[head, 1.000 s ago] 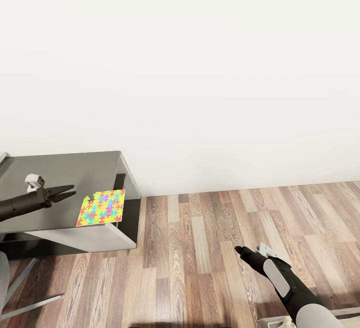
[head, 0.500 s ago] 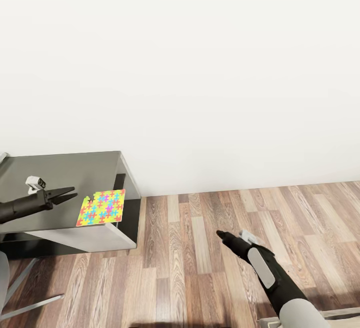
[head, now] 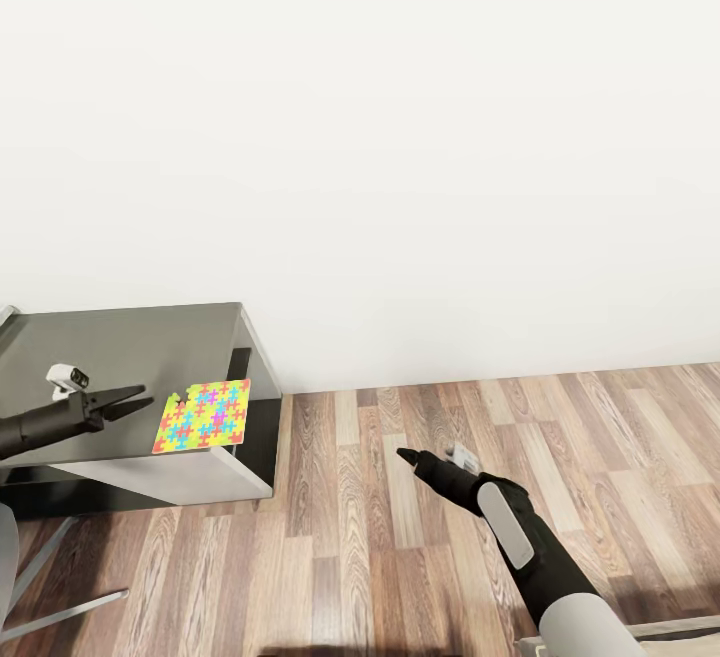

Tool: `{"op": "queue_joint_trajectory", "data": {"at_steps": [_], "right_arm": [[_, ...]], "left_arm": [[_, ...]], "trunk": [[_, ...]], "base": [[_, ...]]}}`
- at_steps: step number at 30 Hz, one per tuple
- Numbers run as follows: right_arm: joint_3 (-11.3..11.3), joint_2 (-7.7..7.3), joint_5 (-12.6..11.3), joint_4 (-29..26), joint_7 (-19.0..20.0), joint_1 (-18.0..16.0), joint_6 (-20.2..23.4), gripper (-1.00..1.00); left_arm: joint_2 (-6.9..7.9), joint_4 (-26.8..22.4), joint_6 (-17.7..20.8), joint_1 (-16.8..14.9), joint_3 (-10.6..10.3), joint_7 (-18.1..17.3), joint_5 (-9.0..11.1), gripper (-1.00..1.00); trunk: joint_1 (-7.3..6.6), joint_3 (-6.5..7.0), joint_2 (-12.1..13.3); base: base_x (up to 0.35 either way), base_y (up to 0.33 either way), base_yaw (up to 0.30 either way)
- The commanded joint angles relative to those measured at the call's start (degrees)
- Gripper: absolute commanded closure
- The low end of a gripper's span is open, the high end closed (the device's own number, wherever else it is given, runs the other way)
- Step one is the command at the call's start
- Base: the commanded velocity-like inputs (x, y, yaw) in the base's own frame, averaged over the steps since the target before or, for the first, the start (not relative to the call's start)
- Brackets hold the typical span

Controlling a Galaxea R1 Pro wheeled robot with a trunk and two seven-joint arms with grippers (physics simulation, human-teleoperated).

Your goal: Put all the toys in the child's room - the three board games (two on the bed and one on the table), the two jigsaw puzzles on the table, and the tennis ball on the table - inside the toy box on the table in the child's room.

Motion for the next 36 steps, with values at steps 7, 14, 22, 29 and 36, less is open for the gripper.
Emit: {"op": "queue_joint_trajectory", "data": {"at_steps": [7, 14, 22, 29, 36], "right_arm": [[0.06, -0.01, 0.2, -0.18, 0.17, -0.02, 0.11, -1.0], [0.11, -0.03, 0.41, -0.25, 1.21, -0.03, -0.01, -1.0], [0.2, -0.12, 0.53, -0.26, 3.59, -0.02, -0.06, -1.0], [0.21, -0.06, 0.54, -0.26, 4.06, -0.01, -0.06, -1.0], [0.16, -0.08, 0.56, -0.26, 4.13, 0.01, -0.08, -1.0]], "left_arm": [[0.02, 0.04, 0.53, 0.42, -0.56, -0.79, 0.35, -1.0], [0.07, 0.11, 0.52, 0.46, -0.54, -0.9, 0.34, -1.0], [0.1, 0.13, 0.51, 0.46, -0.5, -0.92, 0.34, -1.0], [0.11, 0.13, 0.51, 0.46, -0.42, -0.92, 0.34, -1.0], [0.08, 0.13, 0.51, 0.46, -0.47, -0.92, 0.34, -1.0]], "trunk": [[0.03, 0.08, -0.1], [0.03, 0.66, -0.1], [0.03, 1.41, -0.1], [0.03, 2.08, -0.1], [0.03, 2.74, -0.1]], "base": [[0.0, 0.0, -0.004], [0.0, 0.0, -0.002], [0.0, 0.0, 0.0], [0.0, 0.0, 0.0], [0.0, 0.0, 0.0]]}}
